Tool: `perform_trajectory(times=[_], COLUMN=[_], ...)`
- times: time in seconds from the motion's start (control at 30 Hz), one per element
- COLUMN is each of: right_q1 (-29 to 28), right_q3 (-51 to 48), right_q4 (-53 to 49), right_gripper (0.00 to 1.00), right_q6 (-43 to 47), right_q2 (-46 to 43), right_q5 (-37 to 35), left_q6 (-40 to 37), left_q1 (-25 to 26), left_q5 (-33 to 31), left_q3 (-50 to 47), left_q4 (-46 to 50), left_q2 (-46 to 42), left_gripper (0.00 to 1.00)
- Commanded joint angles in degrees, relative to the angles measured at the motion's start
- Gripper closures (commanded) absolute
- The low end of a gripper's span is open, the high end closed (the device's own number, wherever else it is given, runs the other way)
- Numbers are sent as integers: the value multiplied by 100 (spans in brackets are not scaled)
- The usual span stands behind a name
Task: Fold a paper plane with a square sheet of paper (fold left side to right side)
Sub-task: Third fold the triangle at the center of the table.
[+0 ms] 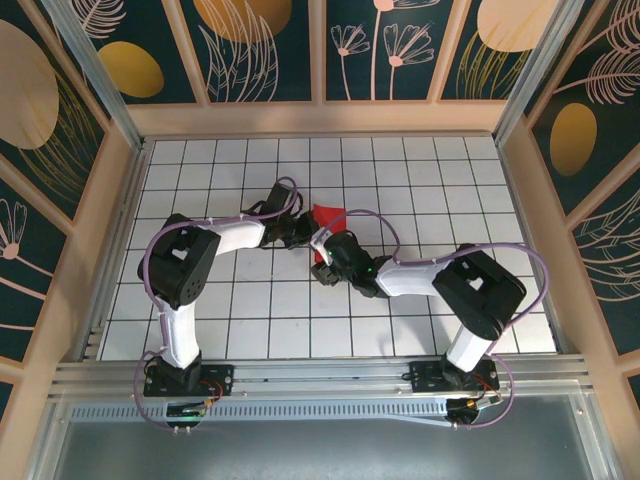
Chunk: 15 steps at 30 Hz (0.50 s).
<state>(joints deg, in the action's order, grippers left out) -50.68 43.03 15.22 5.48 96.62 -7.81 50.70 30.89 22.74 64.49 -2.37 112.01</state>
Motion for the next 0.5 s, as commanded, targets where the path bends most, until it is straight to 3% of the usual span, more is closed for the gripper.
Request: perform_trajectory(times=[0.0,0.2,0.4,0.47], right_q1=[-30,-21,38,66], right_q3=[133,81,-9,-13], right_q4=[263,69,-52,-93], right_gripper=[48,66,96,100], right_q6=[8,37,-136,-194], right_q2=[67,-15,-130,-152], right_q5=[-146,63,291,373], left_q6=[61,13,-18,-54], left_q1=[-22,-28,-24,-20], left_q5=[86,37,-2,-52], left_q3=[-36,11,20,36], left_q4=[-9,69,112,170], left_q2=[-119,-74,-69,-84], left_gripper=[100,100,100,96])
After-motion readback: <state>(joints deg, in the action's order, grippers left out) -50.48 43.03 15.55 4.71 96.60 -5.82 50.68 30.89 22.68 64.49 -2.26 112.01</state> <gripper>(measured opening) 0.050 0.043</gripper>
